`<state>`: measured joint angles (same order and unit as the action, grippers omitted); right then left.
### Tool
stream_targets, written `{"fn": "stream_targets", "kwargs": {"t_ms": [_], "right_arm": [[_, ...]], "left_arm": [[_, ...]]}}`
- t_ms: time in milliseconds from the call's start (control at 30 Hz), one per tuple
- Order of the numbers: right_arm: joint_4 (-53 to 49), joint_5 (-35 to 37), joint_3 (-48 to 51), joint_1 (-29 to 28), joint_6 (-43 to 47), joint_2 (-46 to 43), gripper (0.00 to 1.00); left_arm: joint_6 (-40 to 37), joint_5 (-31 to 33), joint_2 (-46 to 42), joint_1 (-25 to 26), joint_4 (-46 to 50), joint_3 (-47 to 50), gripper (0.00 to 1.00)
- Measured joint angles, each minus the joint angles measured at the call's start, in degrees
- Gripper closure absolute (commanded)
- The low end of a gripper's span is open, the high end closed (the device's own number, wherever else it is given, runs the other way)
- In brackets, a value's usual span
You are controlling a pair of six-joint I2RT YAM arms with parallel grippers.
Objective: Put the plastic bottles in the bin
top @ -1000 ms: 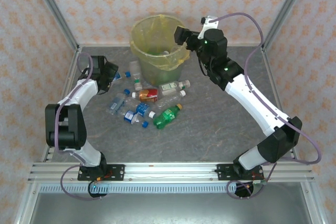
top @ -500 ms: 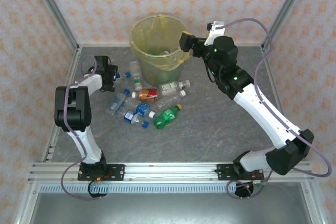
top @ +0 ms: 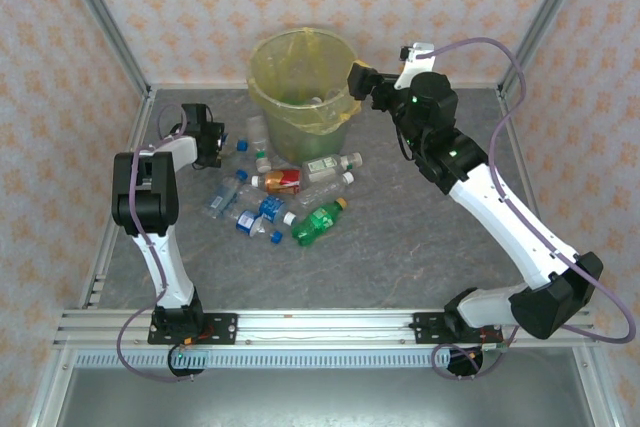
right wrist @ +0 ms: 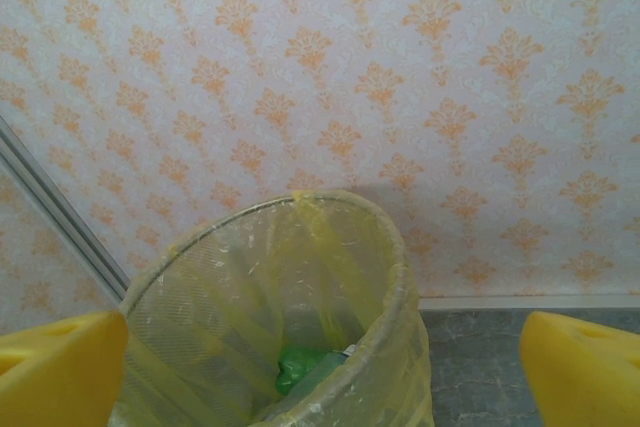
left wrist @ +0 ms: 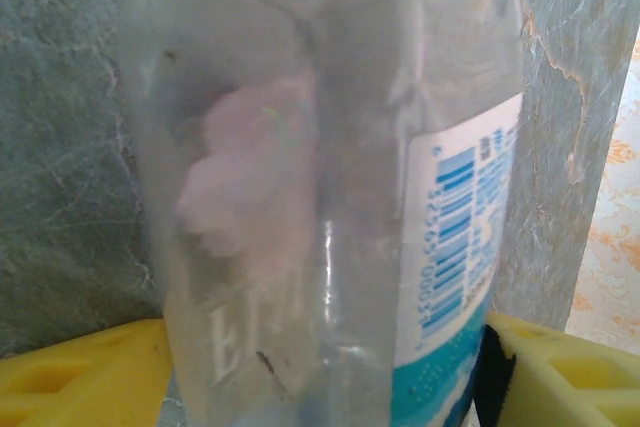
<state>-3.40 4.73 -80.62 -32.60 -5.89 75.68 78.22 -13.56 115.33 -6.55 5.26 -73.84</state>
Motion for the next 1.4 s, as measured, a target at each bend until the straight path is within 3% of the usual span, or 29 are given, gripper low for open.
{"fn": "stream_targets", "kwargs": {"t_ms": [233, 500, 967, 1133, 1400], "right_arm": [[-0.1, 0.0, 0.3, 0.0, 0.0, 0.0, 0.0], [0.0, -0.7, 0.6, 0.0, 0.0, 0.0, 0.0], [0.1, -4.0, 2.1, 0.0, -1.0, 0.0, 0.0], [0.5, -4.8, 2.4, 0.0, -1.5, 0.0, 0.0], [0.8, -5.2, 4.3, 0.0, -2.3, -0.3, 0.0]], "left_arm": [[-0.2, -0.6, -0.1, -0.4, -0.6, 0.0, 0.42], [-0.5, -0.6, -4.1, -0.4, -0.1, 0.1, 0.41], [-5.9, 1.0, -23.3, 0.2, 2.6, -0.3, 0.37], [-10.3, 4.5, -27.7, 3.7, 6.0, -5.0, 0.37], [-20.4, 11.2, -28.7, 15.0, 9.2, -19.8, 0.37]]}}
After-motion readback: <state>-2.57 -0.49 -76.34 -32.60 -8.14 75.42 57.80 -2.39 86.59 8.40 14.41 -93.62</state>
